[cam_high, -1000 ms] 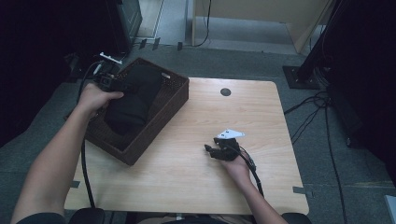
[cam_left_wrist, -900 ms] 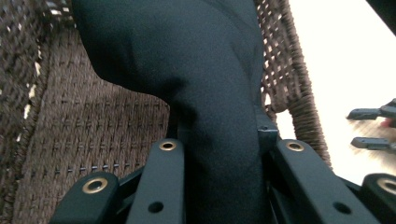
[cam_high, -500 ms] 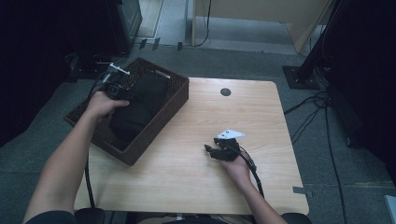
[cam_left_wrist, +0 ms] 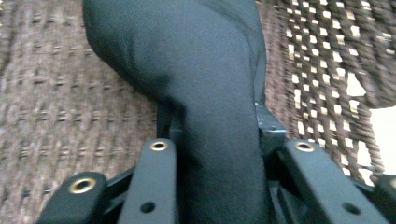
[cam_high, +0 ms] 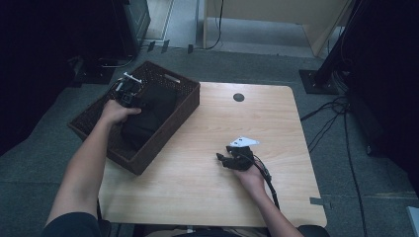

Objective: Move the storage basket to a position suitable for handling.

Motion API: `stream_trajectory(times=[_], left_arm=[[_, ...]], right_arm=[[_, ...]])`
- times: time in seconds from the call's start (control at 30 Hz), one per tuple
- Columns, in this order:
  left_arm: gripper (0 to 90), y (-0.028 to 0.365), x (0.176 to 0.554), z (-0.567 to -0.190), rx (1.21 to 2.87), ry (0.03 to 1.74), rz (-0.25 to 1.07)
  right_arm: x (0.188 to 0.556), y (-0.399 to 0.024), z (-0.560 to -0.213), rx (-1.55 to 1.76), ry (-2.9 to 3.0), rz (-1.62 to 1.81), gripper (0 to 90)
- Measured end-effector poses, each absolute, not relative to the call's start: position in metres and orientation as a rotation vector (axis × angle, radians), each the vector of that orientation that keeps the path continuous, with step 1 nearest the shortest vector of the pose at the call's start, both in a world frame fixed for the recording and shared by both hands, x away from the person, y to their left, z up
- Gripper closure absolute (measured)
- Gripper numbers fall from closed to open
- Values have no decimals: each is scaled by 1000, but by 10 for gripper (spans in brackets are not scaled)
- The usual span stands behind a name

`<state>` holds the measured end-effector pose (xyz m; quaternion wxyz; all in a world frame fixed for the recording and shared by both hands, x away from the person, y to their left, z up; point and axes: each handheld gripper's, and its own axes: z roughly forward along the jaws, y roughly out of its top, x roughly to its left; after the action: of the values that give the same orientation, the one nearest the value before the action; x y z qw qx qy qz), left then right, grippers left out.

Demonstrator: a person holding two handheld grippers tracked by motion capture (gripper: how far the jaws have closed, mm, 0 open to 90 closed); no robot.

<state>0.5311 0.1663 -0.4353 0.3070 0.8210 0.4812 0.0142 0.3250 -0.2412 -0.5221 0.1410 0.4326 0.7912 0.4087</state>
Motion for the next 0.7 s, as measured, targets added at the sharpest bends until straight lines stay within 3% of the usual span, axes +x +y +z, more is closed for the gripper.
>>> stream_trajectory(times=[0.1,0.23,0.43,0.7], left_arm=[[454,171,534,-437,2148,1337,85],[396,179,535,-433,2124,1379,111],[392,184,529,-414,2065,1342,226],[522,181,515,-407,2061,1299,154]], right_arm=[[325,-242,-522,1256,2289,1185,459],[325,-242,-522,1252,2290,1184,459],[325,-242,-522,1246,2288,1183,459],[324,-241,-522,1248,2287,1182,459]])
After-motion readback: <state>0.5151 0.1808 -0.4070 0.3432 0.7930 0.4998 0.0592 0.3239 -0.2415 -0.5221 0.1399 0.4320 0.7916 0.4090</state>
